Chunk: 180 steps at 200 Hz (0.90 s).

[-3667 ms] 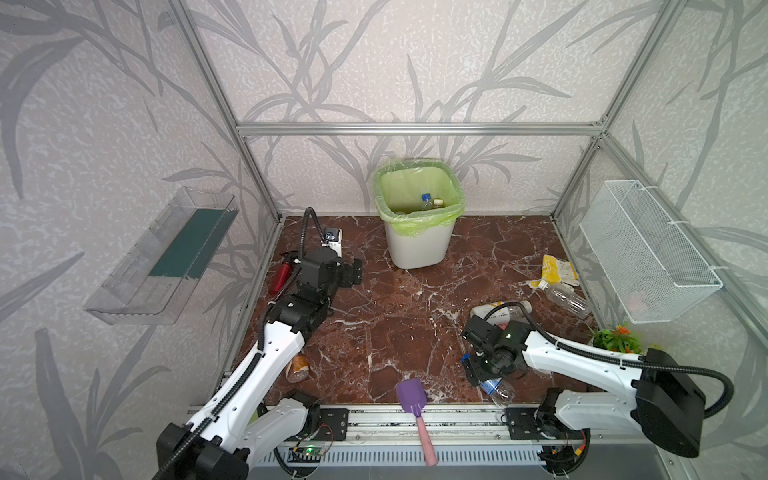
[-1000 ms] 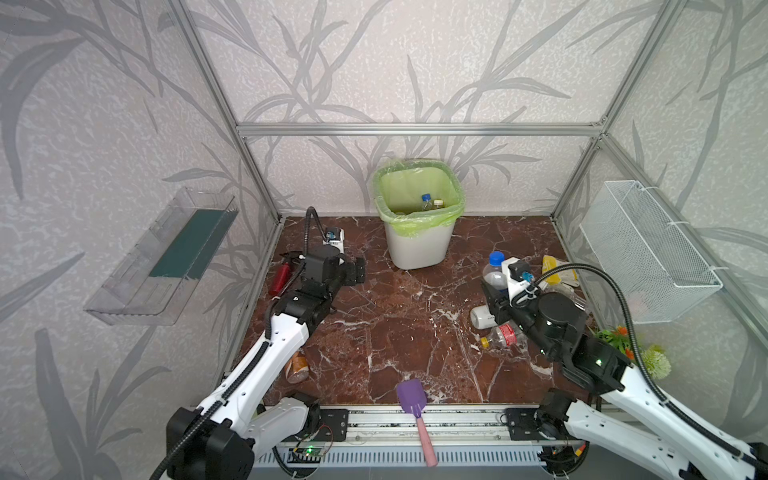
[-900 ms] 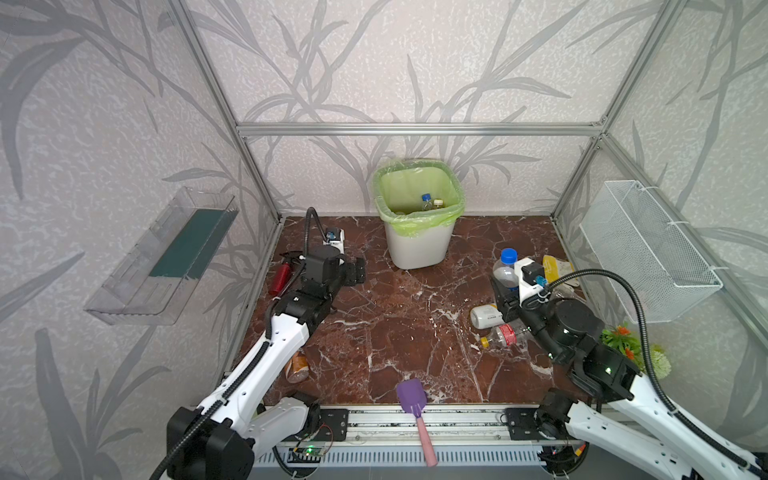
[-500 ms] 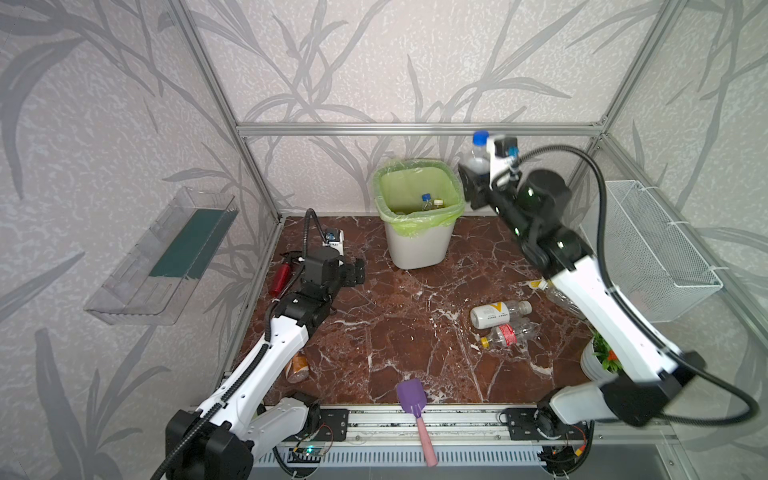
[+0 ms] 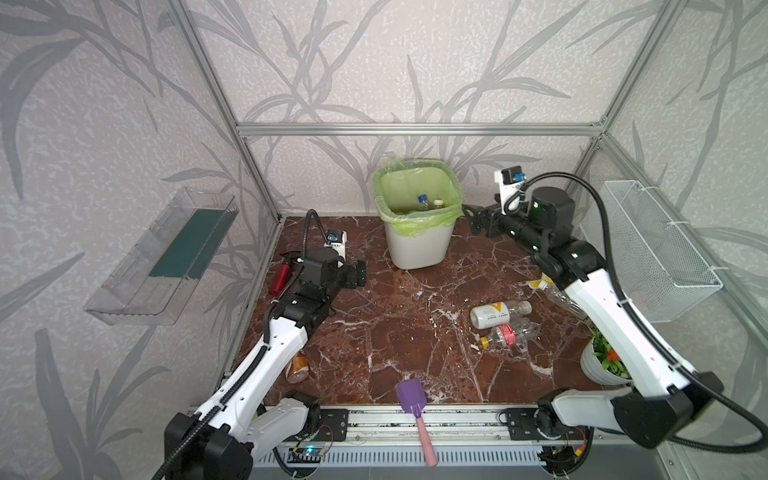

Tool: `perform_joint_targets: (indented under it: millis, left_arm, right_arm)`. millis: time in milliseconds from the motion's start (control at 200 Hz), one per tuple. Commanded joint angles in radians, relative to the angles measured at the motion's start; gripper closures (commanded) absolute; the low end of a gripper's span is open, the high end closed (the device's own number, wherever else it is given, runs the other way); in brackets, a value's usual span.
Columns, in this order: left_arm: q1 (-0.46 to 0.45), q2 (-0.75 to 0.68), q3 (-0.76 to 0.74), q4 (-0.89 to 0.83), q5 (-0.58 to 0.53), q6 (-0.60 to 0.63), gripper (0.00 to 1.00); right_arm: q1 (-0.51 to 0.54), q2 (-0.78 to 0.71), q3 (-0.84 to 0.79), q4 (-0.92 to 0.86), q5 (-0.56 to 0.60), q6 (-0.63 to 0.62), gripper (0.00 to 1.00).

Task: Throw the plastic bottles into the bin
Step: 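Withdraw the right arm from the bin while the left arm shifts forward, then move the right gripper down to the Pocari Sweat bottle beside the yellow glove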

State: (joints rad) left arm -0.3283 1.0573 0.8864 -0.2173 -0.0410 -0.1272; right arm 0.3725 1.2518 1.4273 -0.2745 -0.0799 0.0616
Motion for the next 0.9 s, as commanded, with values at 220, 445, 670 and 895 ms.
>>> perform_joint_targets:
  millis: [220,445,670,895]
  left_arm:
    - [-0.112,0.082,0.08,-0.048,0.099,0.087,0.08]
    - [-0.112,0.097,0.072,-0.031,0.156,0.066,0.08]
    - [-0.112,0.052,0.057,-0.042,0.138,0.066,0.09]
    - [-0.113,0.031,0.061,-0.061,0.09,0.055,0.08]
  right_arm:
    - [-0.165,-0.22,-0.356,-0.35,0.17,0.198,0.03]
    - [-0.221,-0.274,-0.52,-0.468,0.206,0.363,0.03]
    - [-0.358,-0.135,-0.551,-0.366,0.16,0.403,0.03]
    - [-0.359,0.11,-0.373,-0.406,0.305,0.209,0.04]
